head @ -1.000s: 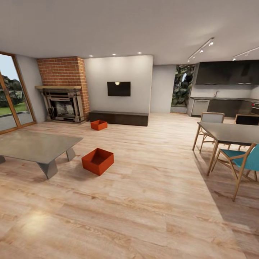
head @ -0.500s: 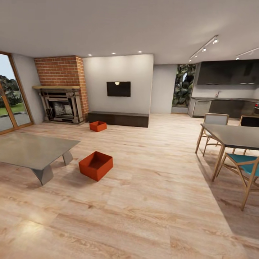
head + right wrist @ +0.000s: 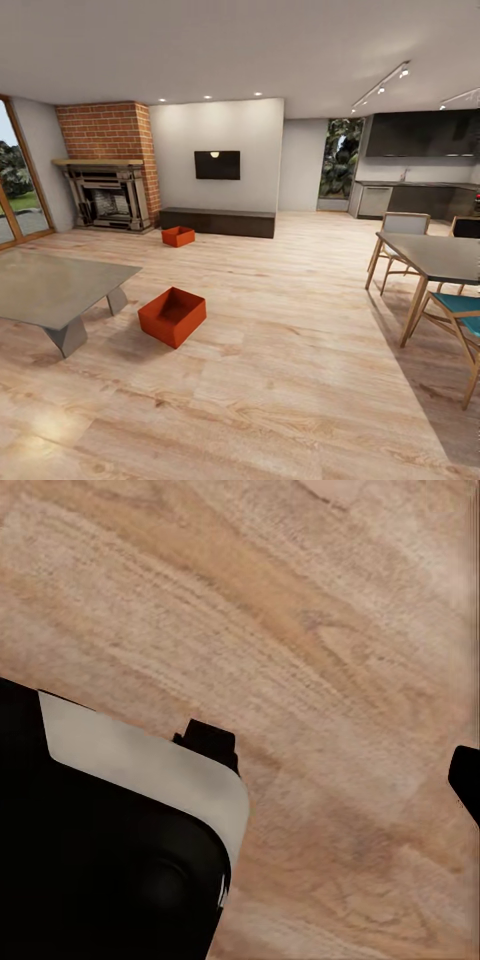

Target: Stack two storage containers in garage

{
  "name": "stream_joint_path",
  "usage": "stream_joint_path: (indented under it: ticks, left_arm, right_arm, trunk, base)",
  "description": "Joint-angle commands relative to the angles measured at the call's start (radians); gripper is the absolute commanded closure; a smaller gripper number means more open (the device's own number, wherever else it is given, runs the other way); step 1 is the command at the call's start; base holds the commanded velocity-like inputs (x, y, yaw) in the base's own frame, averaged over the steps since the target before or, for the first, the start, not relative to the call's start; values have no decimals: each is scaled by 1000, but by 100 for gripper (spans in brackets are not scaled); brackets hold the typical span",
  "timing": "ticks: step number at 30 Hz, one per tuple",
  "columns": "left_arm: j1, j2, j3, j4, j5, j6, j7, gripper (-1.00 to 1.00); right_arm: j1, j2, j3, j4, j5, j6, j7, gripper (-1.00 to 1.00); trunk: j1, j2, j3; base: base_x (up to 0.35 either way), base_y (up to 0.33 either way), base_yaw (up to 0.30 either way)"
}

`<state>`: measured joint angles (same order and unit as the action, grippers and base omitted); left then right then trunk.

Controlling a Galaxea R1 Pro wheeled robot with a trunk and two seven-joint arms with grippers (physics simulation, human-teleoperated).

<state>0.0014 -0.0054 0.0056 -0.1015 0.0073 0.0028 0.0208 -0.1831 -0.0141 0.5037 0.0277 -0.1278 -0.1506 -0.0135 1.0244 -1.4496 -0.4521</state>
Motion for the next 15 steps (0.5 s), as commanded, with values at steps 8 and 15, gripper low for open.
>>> stream_joint_path:
  ticks: [8,15]
  left_arm:
    - [0,0,0,-1,1,0,2,-100]
    - [0,0,0,-1,1,0,2,-100]
  right_arm:
    - [-1,1,9,3,-10,-6,0,-100]
    - [-1,0,9,3,-10,-6,-2,-100]
  trunk:
    - [1,0,-1]
    - [1,0,-1]
  base:
    - [323,0,-138]
    - [323,0,-6]
